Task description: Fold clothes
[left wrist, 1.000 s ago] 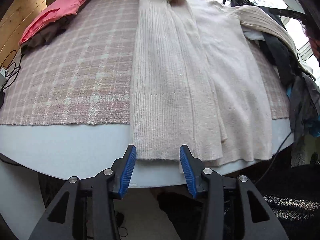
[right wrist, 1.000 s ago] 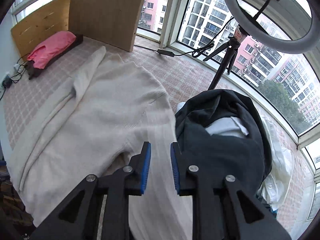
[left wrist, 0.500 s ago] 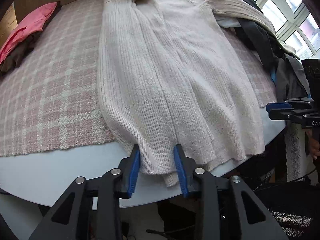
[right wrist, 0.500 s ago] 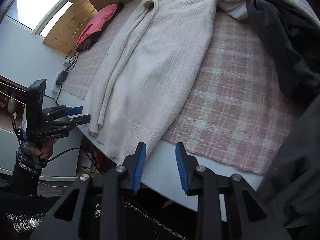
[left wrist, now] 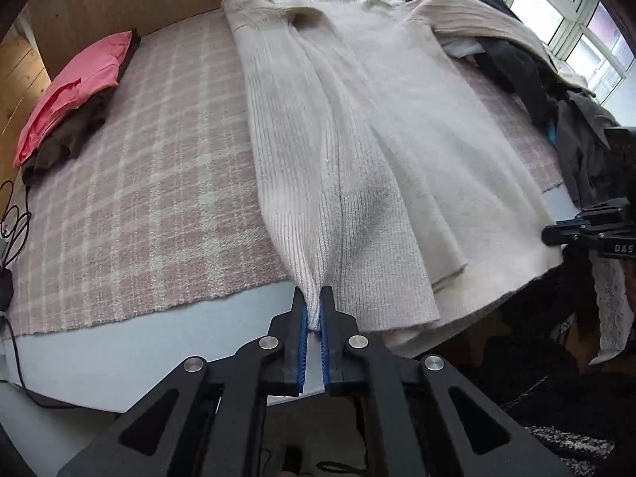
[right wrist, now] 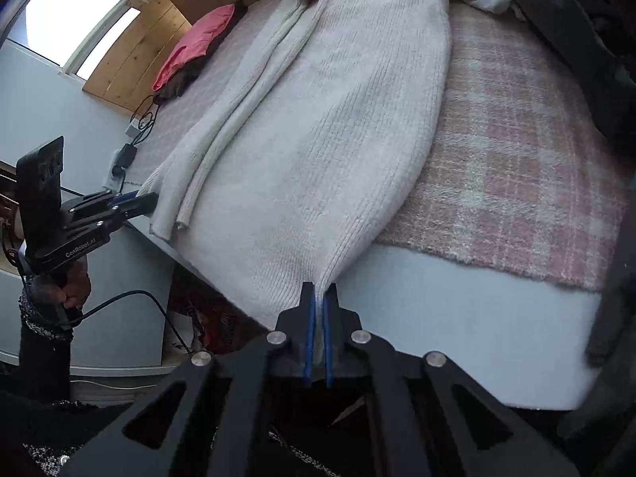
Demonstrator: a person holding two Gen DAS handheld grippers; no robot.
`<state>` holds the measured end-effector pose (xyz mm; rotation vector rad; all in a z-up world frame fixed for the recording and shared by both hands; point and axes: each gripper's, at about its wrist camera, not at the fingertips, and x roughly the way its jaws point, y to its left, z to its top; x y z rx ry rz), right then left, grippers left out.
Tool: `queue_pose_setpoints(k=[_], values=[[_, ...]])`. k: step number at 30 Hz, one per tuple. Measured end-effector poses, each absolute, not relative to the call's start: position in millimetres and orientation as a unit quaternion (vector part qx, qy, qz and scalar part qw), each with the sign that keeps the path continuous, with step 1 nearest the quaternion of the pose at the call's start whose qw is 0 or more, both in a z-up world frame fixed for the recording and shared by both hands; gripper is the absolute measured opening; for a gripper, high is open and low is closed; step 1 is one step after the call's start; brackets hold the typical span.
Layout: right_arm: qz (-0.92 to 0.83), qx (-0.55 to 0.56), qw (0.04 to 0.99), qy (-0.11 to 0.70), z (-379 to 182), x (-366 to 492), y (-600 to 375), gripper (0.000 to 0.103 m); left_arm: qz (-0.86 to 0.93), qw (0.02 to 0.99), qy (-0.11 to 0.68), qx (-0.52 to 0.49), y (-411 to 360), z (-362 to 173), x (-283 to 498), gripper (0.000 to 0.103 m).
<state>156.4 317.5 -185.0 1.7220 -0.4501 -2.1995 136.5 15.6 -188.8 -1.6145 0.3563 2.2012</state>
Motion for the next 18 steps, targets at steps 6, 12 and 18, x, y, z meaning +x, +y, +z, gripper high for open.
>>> queue_pose_setpoints(k=[6, 12, 18], values=[[-0.77, 0.583, 0.143, -0.216, -158.7, 152.0, 356.0, 0.012, 0.797, 0.204, 0.127, -0.554, 8.3, -171.2, 145.6, 0.008], [-0.821, 0.54, 0.116, -0.143, -127.6, 108.9, 385.3, 0.012, 0.776, 0.313, 0.156, -0.525, 104.6, -158.6, 186.6, 0.023], [-0.794, 0.581, 0.144, -0.109, -163.1, 62.7, 387.7, 0.012, 0.727, 0.383, 0.164, -0.546, 220.8, -185.4, 209.8, 0.029]])
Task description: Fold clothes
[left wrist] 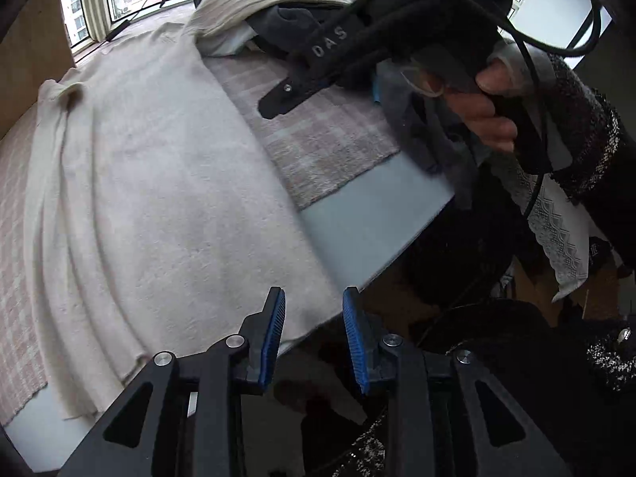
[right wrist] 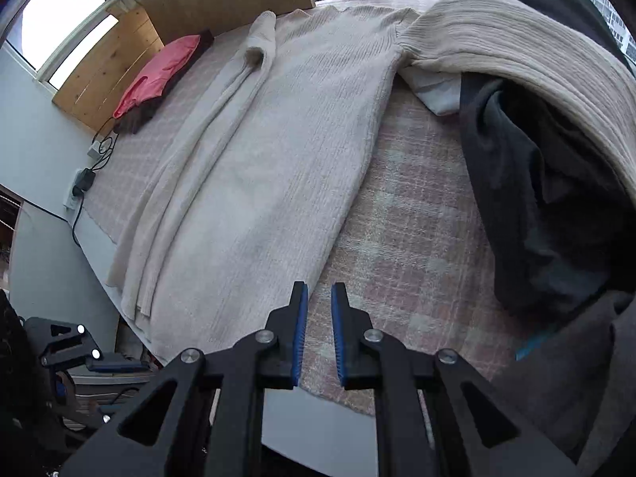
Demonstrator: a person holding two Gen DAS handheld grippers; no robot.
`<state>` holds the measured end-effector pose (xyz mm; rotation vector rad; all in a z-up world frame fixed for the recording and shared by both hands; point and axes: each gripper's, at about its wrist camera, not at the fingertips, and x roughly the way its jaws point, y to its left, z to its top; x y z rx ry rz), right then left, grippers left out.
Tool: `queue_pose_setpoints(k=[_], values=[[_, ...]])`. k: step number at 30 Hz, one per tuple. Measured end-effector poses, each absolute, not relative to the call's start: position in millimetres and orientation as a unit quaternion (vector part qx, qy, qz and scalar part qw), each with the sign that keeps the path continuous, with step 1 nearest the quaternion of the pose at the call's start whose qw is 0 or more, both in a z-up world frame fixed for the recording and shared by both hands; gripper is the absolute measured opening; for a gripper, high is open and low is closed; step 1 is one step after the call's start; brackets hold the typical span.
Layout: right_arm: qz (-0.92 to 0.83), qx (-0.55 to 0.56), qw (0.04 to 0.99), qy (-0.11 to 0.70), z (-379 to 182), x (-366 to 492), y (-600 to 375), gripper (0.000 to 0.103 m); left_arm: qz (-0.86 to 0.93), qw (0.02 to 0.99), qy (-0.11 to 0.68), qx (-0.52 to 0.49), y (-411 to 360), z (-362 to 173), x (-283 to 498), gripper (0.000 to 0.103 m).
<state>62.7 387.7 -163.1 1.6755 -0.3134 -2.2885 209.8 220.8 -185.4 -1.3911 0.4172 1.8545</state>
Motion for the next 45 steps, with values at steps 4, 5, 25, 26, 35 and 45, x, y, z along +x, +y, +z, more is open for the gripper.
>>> queue_pose_setpoints(k=[4, 5, 25, 26, 35, 45], values=[[-0.785, 0.584, 0.181, -0.1, -168.5, 60.0, 394.1, 0.012, 0.722, 0.361, 0.186, -0.561, 235.9, -197.2, 204.5, 0.003], [-0.783, 0.584, 0.191, -0.098, -168.0, 61.7, 395.8, 0.012, 0.724, 0.352, 0.182, -0.564, 234.1, -196.5, 199.7, 0.003], [-0.702, 0.619, 0.336, -0.108, -202.2, 42.7, 344.0, 0.029, 0.796, 0.209, 0.041, -0.567, 144.8, -154.6, 156.9, 0.017], [-0.701, 0.618, 0.336, -0.113, -202.2, 41.8, 344.7, 0.029, 0.796, 0.219, 0.045, -0.563, 150.5, -151.2, 162.9, 0.02], [-0.699, 0.62, 0.341, -0.105, -198.1, 42.6, 342.5, 0.029, 0.78, 0.207, 0.136, -0.575, 191.9, -185.0, 161.0, 0.02], [-0.749, 0.577, 0.316, -0.074, -140.5, 33.6, 382.1, 0.029, 0.769, 0.324, 0.001, -0.551, 189.3, -152.1, 175.5, 0.005]])
